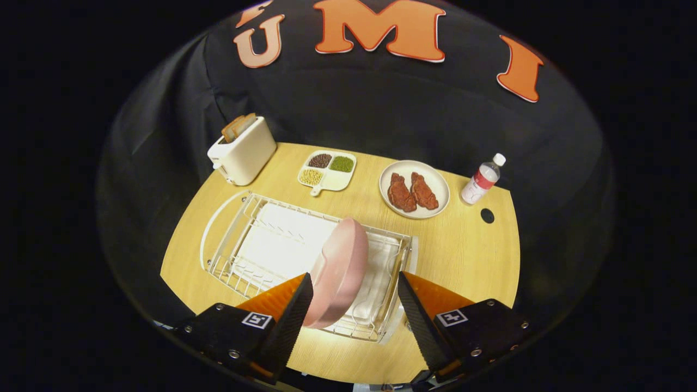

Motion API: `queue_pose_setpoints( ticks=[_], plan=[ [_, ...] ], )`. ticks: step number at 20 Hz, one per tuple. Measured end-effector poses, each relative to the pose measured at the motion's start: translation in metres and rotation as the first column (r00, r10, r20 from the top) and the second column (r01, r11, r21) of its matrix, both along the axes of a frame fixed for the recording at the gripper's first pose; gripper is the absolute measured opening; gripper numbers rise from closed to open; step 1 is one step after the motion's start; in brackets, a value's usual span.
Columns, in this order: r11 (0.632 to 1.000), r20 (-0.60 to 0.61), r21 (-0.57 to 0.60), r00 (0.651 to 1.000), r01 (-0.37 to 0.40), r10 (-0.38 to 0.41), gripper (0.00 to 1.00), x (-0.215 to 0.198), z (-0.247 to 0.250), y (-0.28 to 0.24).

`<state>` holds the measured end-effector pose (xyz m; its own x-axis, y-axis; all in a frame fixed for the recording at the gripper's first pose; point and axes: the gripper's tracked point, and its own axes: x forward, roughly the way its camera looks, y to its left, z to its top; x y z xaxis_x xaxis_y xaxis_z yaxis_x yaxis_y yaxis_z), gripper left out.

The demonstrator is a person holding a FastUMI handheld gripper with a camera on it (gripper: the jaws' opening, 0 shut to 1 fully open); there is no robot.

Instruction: Take the plate from the dish rack, then take the spoon from the basket and place it into the plate.

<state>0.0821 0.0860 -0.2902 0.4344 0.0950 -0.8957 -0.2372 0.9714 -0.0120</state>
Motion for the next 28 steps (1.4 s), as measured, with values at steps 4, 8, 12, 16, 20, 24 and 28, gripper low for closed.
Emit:
queue_pose_setpoints(
  ticks=[4, 8, 12, 16, 20, 24, 28],
  plan=[
    [0.999, -0.129, -0.036, 0.991, 0.020, -0.025, 0.85, 0.006, -0.031, -0.004],
    [0.997, -0.180, -0.067, 0.982, 0.045, -0.056, 0.72, 0.010, -0.051, -0.001],
    [0.991, -0.216, -0.089, 0.970, 0.099, -0.116, 0.47, 0.010, -0.060, 0.003],
    [0.981, -0.207, -0.141, 0.965, 0.131, -0.158, 0.27, 0.011, -0.052, -0.003],
    [0.971, -0.183, -0.199, 0.969, 0.130, -0.167, 0.23, 0.013, -0.044, -0.009],
    [0.960, -0.138, -0.264, 0.981, 0.096, -0.136, 0.23, 0.019, -0.027, -0.009],
    [0.963, -0.101, -0.263, 0.991, 0.053, -0.082, 0.20, 0.025, -0.004, 0.001]
  ],
)
